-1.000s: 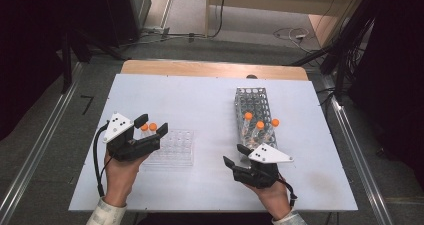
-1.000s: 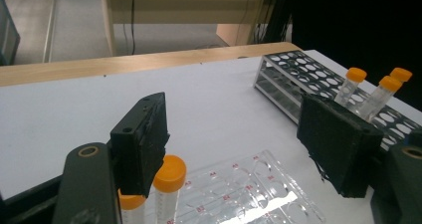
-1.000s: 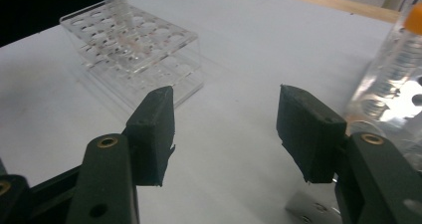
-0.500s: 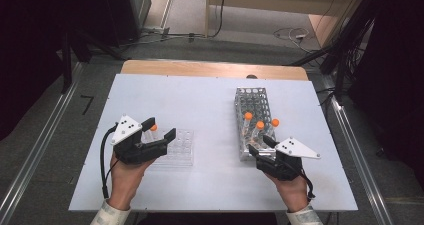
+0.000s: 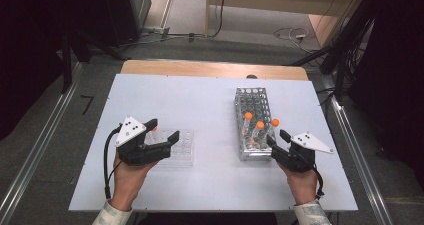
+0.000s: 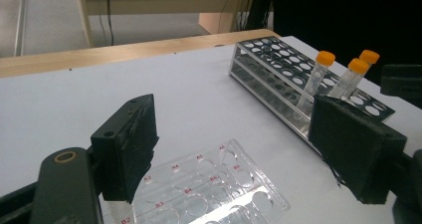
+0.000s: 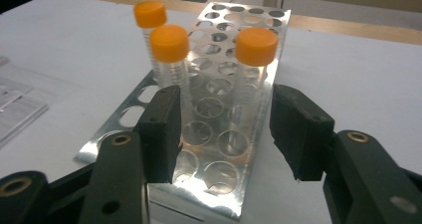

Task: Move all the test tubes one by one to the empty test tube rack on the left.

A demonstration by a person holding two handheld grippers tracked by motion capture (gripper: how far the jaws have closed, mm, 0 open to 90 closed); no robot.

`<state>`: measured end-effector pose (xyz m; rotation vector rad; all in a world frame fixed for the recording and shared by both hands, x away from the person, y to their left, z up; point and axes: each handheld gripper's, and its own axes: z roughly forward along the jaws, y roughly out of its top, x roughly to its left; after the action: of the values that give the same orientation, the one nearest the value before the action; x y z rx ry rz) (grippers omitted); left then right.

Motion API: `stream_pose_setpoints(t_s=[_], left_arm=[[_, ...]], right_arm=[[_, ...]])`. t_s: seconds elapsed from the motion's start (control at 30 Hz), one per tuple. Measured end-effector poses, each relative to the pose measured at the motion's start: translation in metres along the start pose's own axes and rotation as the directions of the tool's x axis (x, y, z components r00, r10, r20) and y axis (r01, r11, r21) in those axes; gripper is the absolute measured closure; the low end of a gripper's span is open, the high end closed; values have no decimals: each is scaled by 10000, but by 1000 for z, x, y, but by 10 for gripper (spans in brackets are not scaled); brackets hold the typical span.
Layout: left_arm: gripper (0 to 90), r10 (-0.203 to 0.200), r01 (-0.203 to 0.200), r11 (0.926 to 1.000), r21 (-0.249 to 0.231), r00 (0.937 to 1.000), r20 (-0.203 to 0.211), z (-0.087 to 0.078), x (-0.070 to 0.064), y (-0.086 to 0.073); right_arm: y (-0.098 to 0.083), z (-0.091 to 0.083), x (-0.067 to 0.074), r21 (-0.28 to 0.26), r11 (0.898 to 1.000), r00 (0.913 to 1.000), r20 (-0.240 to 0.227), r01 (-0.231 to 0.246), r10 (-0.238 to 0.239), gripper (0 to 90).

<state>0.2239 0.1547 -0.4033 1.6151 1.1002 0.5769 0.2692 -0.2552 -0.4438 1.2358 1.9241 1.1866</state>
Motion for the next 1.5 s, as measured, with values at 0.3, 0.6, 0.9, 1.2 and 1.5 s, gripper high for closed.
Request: stream_pose_setpoints(t_s=[0.3,0.6,0.9,1.2,1.5], left_arm=[[169,81,-81,9999,72,9999,101,2,-5,-1],[167,162,-164,9997,165,9998,129,5,-7,-2],[164,165,-167,9996,224,9998,107,6,-7,-3],[164,183,-186,9995,240,9998,116,6,-8,-3],[164,163,-165,9996,219,9998,105,6,-7,-3]], right_arm=[[0,20,-9,244,9996,9995,291,-121,114,522],[0,29,-14,307,9990,9993,185,-338,332,577],[0,34,-13,366,9989,9995,122,-302,298,625],[-1,34,-12,325,9993,9998,96,-180,177,711],[9,21,-13,-258,9991,9994,-21,-349,348,716]])
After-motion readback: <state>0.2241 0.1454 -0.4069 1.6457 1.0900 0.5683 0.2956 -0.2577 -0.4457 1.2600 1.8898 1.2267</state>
